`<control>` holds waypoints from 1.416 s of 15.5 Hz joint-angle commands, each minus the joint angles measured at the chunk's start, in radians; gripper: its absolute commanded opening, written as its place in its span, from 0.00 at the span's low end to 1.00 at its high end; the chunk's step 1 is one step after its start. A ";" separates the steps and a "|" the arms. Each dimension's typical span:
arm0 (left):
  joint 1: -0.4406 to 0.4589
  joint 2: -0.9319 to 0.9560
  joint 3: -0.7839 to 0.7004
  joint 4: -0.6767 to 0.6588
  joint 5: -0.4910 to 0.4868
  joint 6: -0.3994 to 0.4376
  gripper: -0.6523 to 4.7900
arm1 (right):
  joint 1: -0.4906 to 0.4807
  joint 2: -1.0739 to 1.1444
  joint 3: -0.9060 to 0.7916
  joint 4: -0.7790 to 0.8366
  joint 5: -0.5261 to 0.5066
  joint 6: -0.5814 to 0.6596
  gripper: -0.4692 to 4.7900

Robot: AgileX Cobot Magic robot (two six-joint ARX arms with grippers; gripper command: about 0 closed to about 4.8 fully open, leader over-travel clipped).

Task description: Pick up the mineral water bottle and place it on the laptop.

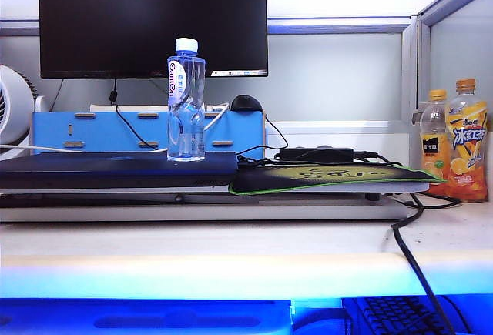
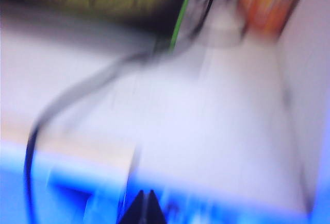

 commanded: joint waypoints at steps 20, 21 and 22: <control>0.000 -0.002 0.001 -0.001 0.004 0.001 0.12 | 0.000 0.000 -0.146 0.304 -0.022 0.045 0.09; 0.000 -0.002 0.001 -0.001 0.004 0.001 0.12 | 0.000 0.000 -0.146 0.304 -0.022 0.045 0.09; 0.000 -0.002 0.001 -0.001 0.004 0.001 0.12 | 0.000 0.000 -0.146 0.304 -0.022 0.045 0.09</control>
